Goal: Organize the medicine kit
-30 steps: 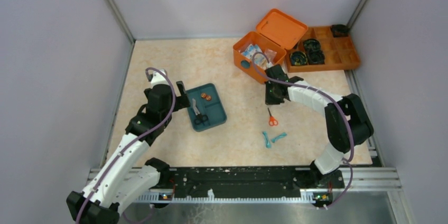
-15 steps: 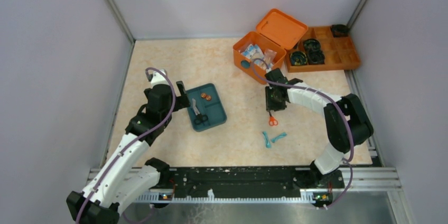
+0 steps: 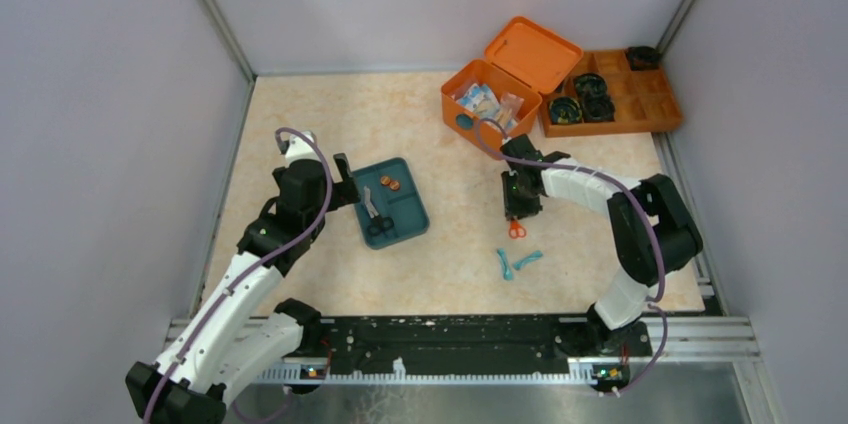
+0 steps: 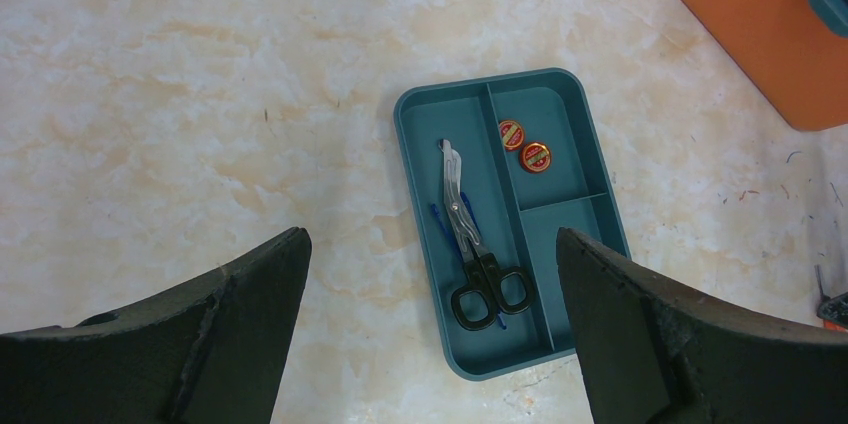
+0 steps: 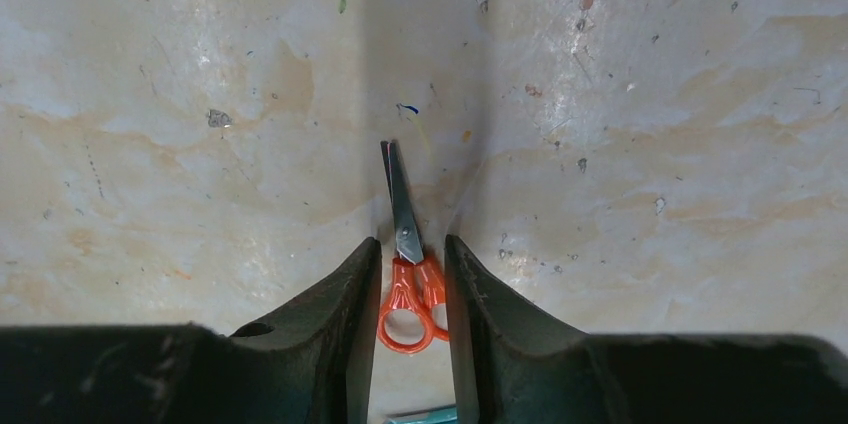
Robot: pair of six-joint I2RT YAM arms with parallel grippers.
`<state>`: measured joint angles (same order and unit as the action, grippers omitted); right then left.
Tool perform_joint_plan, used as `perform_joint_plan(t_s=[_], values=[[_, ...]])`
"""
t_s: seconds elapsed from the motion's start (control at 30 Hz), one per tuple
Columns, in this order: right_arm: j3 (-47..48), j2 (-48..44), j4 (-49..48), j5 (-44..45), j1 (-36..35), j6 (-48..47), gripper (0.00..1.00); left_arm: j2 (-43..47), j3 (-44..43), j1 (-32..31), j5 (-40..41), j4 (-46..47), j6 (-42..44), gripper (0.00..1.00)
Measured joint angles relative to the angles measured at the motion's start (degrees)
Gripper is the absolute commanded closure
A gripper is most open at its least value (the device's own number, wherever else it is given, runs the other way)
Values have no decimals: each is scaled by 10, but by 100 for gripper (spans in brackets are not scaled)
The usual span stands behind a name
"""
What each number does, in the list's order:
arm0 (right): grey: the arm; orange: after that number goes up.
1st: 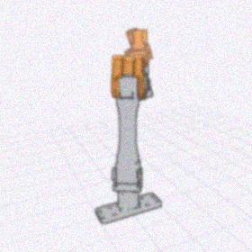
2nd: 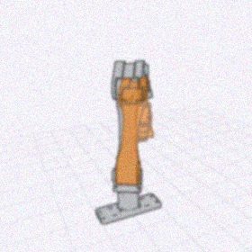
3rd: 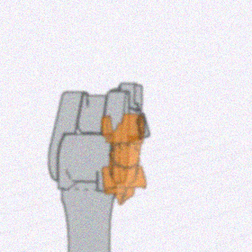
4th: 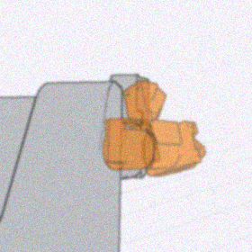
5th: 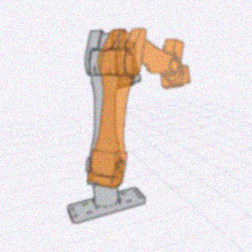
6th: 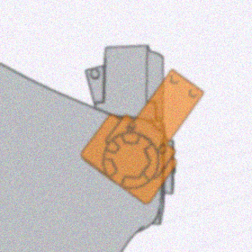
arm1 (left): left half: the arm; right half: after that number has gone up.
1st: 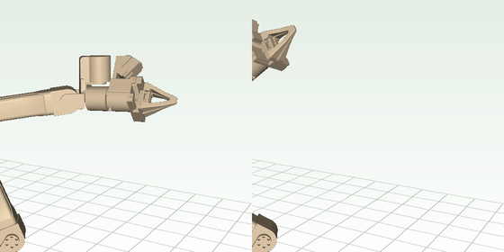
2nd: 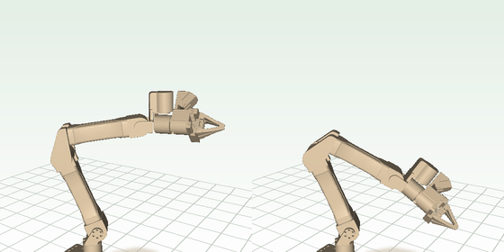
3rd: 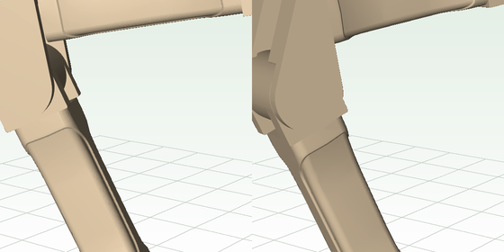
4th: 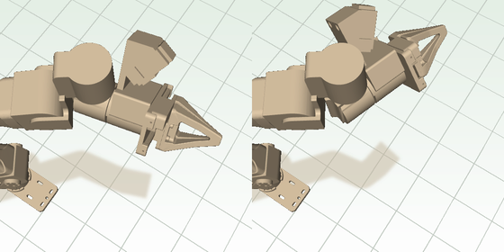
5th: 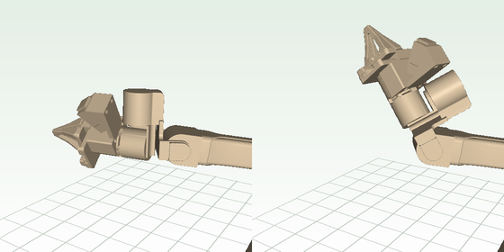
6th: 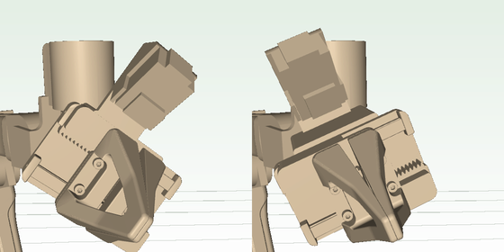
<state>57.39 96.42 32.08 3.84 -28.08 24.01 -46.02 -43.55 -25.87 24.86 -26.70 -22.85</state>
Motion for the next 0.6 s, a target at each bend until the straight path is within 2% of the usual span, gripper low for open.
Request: perform_joint_plan(t_s=[0.2,0.47,0.6], values=[[1,3,-2,8,-1,-3,78,0,0,0,0,0,0,1],[12,13,3,25,-3,-10,100,0,0,0,0,0,0,1],[12,13,3,26,-3,-10,100,0,0,0,0,0,0,1]])
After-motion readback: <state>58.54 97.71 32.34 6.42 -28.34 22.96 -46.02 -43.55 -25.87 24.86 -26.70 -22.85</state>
